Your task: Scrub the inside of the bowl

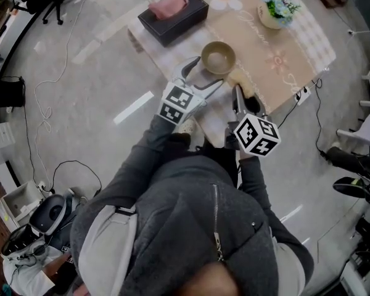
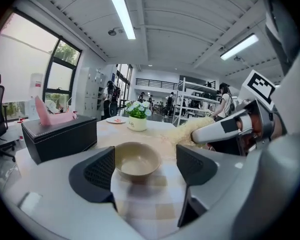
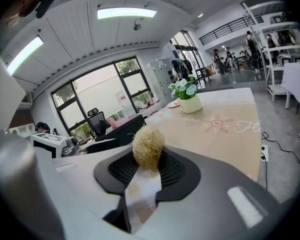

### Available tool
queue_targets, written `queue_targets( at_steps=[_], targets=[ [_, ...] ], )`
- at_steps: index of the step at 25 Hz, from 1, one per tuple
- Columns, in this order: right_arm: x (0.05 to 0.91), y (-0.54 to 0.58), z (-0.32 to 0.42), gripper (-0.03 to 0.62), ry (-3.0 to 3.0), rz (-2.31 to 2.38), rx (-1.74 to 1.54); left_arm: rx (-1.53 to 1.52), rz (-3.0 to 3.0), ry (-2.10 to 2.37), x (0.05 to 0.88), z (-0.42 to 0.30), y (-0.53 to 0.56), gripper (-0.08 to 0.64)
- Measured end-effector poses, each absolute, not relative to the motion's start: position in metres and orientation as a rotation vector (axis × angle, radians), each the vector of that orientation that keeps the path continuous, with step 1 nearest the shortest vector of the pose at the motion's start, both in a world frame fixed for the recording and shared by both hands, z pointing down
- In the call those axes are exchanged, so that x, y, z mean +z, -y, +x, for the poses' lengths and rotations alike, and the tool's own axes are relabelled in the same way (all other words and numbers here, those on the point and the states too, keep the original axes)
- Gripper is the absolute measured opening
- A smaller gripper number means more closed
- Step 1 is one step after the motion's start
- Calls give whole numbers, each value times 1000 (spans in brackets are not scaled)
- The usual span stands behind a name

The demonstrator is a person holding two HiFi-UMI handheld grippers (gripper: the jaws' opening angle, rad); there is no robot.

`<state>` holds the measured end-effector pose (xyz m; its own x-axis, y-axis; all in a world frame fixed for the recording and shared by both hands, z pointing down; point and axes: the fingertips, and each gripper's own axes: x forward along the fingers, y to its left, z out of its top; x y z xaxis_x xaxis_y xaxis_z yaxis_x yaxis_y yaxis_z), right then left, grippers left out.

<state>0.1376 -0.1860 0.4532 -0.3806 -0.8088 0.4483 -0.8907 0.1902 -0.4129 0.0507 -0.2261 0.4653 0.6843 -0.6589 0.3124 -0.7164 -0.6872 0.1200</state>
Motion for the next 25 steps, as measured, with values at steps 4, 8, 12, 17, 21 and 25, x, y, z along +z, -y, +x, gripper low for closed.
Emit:
queue_targets(
  at_steps=[4, 8, 12, 17, 21, 25],
  targets=[
    [456, 192, 143, 106, 2309, 1663, 965, 392, 2674, 1138, 470, 49, 240, 425],
    [460, 195, 148, 106, 2301, 1658, 981, 415, 2675, 1149, 474, 51, 251, 482],
    [464, 199, 152, 106, 2294, 1651, 991, 463, 2688, 1137, 479, 58, 260, 548],
    [467, 204, 157, 106, 2288, 1653, 1006, 495, 2695, 1101, 486, 68, 270, 598],
    [470, 207, 163, 106, 2278, 1650, 1016, 538, 2699, 1079, 492, 76, 276, 598],
    [474, 213, 167, 106, 2270, 1647, 1031, 579, 2685, 1069, 501, 80, 280, 598]
  ],
)
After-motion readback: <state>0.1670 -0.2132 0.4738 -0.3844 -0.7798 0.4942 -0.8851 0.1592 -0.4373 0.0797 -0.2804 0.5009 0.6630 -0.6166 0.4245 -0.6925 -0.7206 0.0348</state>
